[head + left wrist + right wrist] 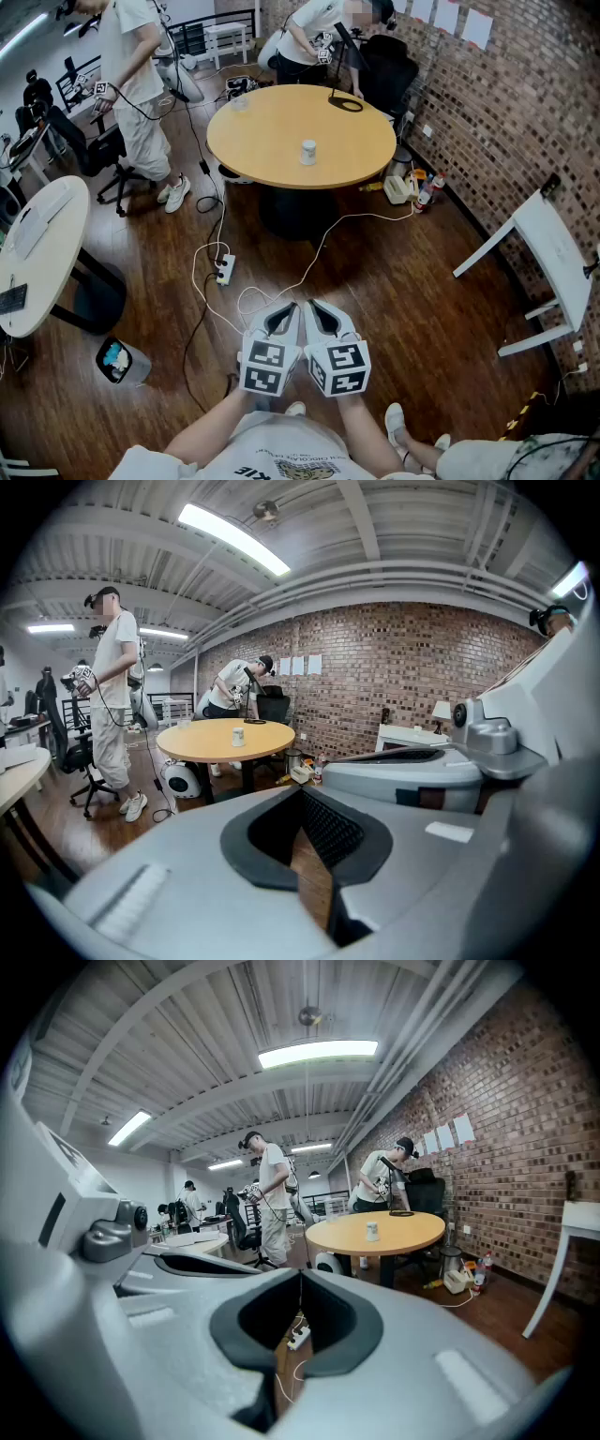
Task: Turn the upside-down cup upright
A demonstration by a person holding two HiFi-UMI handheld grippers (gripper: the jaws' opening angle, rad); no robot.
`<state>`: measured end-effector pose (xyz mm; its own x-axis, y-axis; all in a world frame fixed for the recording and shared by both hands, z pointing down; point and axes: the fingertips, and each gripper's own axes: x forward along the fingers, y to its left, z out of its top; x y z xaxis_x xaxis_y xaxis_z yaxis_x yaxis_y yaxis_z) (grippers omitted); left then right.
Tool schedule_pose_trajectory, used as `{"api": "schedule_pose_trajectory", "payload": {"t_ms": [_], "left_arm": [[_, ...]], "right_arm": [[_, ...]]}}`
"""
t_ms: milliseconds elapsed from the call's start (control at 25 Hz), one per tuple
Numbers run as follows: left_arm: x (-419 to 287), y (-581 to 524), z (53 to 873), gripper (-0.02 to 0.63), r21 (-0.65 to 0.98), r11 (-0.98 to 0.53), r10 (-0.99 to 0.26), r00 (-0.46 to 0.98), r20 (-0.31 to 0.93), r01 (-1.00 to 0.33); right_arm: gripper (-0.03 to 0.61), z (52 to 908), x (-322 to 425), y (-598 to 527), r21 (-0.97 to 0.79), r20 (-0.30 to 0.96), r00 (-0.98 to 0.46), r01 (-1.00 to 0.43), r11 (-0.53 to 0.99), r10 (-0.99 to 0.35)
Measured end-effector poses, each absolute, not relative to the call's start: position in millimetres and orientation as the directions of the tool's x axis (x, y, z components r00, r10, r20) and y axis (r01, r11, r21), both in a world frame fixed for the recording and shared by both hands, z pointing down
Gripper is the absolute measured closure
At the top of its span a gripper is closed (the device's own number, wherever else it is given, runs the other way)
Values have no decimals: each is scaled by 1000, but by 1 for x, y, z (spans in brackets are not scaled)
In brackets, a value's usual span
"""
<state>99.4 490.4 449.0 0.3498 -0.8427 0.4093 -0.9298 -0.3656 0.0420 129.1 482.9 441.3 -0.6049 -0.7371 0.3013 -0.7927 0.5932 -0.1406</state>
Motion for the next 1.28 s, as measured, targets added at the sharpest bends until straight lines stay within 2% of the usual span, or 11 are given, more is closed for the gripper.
{"api": "schedule_pose_trajectory", "payload": {"t_ms": [360,920,1280], "left_arm": [[81,408,465,607,69,-383,-833,377,405,-921],[23,247,450,607,149,-484,-791,504,346,-862],[-12,182,463,607,170,-494,-772,520,367,-853]], "right_arm": [[575,457,109,402,-132,300,-589,-805,579,-750],[572,448,48,250,-84,329,-499,-861,501,-802],[571,465,12,184,-112,354,-486,-870,480,-799]]}}
